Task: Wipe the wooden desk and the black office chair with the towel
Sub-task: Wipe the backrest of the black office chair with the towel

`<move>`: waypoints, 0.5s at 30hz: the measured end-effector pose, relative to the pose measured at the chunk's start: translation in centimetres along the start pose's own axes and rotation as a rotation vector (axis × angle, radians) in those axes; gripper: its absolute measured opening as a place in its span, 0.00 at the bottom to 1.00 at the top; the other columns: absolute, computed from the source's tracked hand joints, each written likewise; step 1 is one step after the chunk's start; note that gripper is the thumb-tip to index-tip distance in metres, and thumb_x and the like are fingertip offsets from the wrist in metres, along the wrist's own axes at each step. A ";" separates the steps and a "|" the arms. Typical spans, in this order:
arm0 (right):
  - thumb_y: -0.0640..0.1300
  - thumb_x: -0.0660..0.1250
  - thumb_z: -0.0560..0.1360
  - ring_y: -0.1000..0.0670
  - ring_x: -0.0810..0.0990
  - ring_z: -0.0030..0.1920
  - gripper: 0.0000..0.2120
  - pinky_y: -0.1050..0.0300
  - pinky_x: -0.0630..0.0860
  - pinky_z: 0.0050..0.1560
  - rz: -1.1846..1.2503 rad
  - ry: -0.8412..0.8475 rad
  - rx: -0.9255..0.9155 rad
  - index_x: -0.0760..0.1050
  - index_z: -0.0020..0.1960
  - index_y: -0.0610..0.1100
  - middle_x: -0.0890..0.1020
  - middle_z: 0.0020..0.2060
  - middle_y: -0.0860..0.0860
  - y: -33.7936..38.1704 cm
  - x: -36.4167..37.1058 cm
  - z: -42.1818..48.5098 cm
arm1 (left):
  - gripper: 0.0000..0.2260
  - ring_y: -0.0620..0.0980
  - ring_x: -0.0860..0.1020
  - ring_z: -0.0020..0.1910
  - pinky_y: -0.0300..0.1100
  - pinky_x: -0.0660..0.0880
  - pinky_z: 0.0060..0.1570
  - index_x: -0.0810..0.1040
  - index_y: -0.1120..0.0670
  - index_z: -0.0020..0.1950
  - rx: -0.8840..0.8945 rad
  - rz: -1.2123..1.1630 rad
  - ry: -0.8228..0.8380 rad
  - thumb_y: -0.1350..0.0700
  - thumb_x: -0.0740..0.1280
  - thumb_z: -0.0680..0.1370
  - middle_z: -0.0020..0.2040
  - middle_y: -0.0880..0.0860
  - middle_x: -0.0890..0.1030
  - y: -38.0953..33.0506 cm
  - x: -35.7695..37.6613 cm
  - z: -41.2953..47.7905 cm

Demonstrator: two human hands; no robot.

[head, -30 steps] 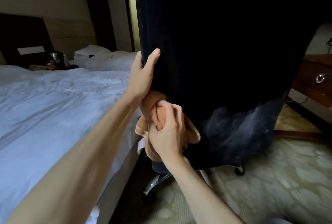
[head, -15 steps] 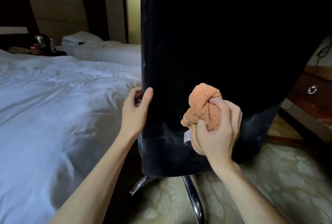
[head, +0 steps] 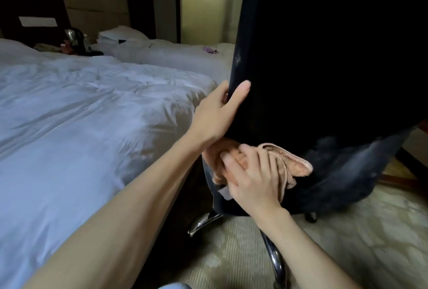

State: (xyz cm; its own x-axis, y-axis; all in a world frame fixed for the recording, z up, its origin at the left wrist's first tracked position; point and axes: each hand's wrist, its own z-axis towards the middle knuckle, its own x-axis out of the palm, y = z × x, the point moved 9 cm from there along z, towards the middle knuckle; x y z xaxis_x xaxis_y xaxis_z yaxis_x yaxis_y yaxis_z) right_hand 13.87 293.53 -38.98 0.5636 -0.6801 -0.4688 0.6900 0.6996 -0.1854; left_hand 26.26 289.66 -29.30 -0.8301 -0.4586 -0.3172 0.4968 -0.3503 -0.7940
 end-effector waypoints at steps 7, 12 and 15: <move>0.43 0.69 0.66 0.39 0.76 0.52 0.21 0.41 0.74 0.56 -0.006 0.129 -0.222 0.82 0.59 0.50 0.81 0.54 0.43 -0.5 -2.6 1.2 | 0.22 0.45 0.81 0.56 0.53 0.76 0.62 0.77 0.45 0.59 0.082 0.161 0.095 0.32 0.52 0.82 0.54 0.44 0.83 -0.6 -0.1 -0.2; 0.40 0.70 0.72 0.37 0.78 0.53 0.18 0.39 0.75 0.56 -0.072 -0.114 -0.054 0.83 0.61 0.50 0.81 0.56 0.41 -1.4 -5.7 5.5 | 0.18 0.44 0.80 0.59 0.53 0.74 0.66 0.79 0.40 0.58 0.085 0.239 0.239 0.34 0.55 0.82 0.56 0.41 0.83 -1.3 -0.8 0.8; 0.40 0.71 0.69 0.38 0.76 0.52 0.21 0.42 0.71 0.52 -0.077 -0.018 -0.041 0.82 0.62 0.51 0.81 0.57 0.41 0.4 -2.4 2.4 | 0.21 0.43 0.80 0.56 0.52 0.75 0.65 0.80 0.44 0.54 0.090 0.198 0.242 0.32 0.55 0.80 0.52 0.41 0.84 -1.1 -0.6 0.8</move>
State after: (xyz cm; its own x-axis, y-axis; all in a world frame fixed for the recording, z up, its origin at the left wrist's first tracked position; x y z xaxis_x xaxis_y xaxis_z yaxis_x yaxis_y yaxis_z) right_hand 13.87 294.90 -35.87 0.5184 -0.7355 -0.4362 0.7123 0.6536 -0.2557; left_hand 26.46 289.68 -27.86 -0.7460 -0.3211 -0.5834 0.6659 -0.3491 -0.6593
